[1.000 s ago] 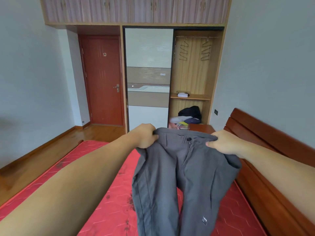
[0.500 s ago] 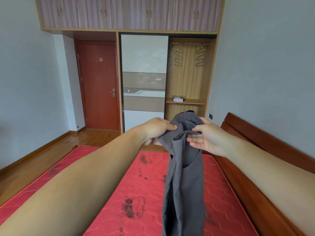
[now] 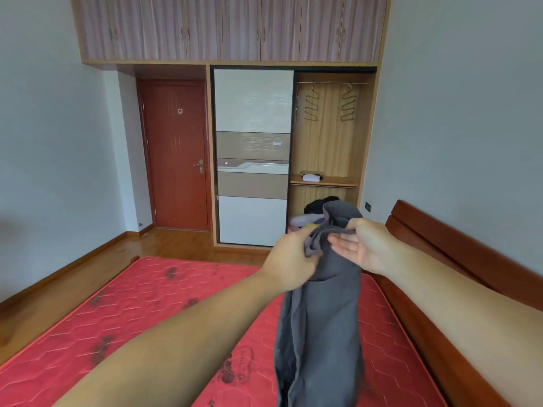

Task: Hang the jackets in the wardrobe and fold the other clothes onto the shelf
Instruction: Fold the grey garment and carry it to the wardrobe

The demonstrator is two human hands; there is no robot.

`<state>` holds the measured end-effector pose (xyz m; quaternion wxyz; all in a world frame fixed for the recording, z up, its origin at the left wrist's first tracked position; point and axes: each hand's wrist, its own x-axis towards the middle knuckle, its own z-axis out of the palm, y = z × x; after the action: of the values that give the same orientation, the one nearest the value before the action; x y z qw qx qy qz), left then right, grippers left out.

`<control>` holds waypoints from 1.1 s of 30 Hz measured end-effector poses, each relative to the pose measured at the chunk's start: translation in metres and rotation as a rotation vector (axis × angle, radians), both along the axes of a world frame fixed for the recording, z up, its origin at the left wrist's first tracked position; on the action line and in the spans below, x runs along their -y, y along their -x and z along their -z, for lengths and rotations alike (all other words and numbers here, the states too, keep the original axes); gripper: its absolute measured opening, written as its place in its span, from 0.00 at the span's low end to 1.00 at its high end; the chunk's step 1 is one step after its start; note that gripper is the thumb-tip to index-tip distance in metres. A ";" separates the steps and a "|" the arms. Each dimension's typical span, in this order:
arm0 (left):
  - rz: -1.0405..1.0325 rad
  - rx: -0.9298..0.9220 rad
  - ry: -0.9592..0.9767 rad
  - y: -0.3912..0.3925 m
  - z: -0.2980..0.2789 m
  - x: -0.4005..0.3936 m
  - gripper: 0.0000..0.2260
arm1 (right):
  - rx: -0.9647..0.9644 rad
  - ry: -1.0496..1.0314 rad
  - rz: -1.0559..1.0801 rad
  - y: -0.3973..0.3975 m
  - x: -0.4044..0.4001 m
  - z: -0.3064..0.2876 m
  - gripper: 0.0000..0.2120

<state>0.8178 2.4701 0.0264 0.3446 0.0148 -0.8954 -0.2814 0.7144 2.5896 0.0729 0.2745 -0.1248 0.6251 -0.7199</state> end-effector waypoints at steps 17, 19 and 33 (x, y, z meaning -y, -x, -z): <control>0.070 0.060 0.265 -0.008 -0.010 0.026 0.10 | -0.678 -1.148 -0.083 0.062 -0.042 -0.010 0.10; -0.008 0.044 0.173 -0.011 -0.015 0.034 0.07 | -0.649 -1.098 -0.146 0.060 -0.044 -0.021 0.11; 0.118 -0.159 -0.866 -0.019 -0.070 0.036 0.04 | -0.305 -0.087 -0.478 0.043 -0.067 -0.060 0.32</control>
<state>0.8366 2.4344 0.0959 0.3576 0.0850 -0.6649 -0.6502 0.6712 2.6565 0.1326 0.3443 -0.3638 0.6423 -0.5802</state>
